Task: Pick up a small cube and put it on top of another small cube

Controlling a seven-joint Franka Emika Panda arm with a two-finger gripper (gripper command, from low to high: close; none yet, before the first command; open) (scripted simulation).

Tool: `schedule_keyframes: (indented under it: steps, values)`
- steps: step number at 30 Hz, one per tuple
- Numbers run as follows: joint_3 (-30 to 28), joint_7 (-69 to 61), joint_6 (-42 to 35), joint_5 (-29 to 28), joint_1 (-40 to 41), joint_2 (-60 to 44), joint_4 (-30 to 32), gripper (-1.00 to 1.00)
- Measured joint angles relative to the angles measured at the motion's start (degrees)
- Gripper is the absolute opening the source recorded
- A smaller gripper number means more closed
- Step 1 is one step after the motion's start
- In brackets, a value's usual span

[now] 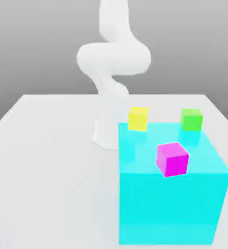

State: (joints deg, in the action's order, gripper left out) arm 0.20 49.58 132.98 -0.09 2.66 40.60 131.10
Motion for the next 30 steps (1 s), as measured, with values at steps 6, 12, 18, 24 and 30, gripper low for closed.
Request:
schedule_keyframes:
  steps: [6,12,18,24,30]
  values:
    - [0.0,9.5,2.8,-0.6,6.0,-12.8,-1.7,0.00]
    - [-1.1,18.9,5.6,-1.5,10.6,-25.3,-3.3,0.00]
    - [-3.3,27.6,8.4,-1.3,14.9,-37.7,-5.0,0.00]
    - [-5.3,35.0,11.2,0.7,18.5,-50.2,-6.6,0.00]
    - [-7.7,40.8,13.8,5.0,21.6,-62.9,-8.3,0.00]
